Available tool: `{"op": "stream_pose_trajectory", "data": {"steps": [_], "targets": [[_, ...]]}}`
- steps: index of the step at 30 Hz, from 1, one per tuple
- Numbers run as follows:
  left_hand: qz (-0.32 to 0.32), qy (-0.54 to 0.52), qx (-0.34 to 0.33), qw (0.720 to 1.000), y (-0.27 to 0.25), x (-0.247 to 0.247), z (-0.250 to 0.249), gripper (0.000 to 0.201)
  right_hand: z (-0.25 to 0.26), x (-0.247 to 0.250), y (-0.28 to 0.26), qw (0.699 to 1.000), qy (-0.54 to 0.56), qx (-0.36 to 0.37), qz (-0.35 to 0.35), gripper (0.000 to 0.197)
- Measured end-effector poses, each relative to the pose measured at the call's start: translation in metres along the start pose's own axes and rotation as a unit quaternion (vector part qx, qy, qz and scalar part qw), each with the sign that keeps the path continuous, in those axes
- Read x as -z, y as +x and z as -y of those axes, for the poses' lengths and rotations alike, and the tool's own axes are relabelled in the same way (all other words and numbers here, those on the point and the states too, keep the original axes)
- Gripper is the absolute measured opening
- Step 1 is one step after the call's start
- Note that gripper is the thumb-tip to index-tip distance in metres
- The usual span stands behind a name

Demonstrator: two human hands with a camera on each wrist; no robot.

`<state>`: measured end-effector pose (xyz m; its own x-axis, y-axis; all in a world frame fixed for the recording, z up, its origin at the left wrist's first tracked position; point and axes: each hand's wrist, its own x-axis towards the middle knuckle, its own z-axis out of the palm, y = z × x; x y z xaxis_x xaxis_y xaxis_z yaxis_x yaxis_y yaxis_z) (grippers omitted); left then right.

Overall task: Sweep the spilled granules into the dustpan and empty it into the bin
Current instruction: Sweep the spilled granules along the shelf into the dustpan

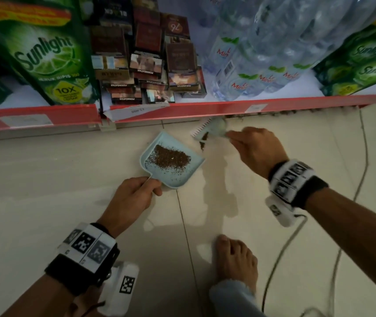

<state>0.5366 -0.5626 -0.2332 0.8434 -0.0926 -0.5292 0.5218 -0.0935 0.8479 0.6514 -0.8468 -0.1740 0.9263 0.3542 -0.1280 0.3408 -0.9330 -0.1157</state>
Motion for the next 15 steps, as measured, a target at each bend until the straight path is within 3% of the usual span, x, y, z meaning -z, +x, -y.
{"op": "stream_pose_trajectory", "data": {"steps": [3,6,11,15], "targets": [[-0.013,-0.002,0.002,1.0,-0.001,-0.006,0.0,0.034,-0.033,0.017,-0.022,0.999,0.02,0.02,-0.032,0.023],[-0.035,-0.004,0.006,0.999,0.0,-0.013,0.004,0.035,-0.033,0.021,-0.018,0.99,0.086,0.077,-0.078,0.021],[-0.11,-0.022,0.027,0.993,-0.013,-0.023,0.005,0.035,0.018,-0.003,0.033,0.954,0.183,0.198,-0.128,0.022],[-0.175,-0.048,0.051,0.982,-0.031,-0.018,0.006,0.035,0.068,-0.028,0.054,0.949,0.208,0.21,-0.107,0.028]]}}
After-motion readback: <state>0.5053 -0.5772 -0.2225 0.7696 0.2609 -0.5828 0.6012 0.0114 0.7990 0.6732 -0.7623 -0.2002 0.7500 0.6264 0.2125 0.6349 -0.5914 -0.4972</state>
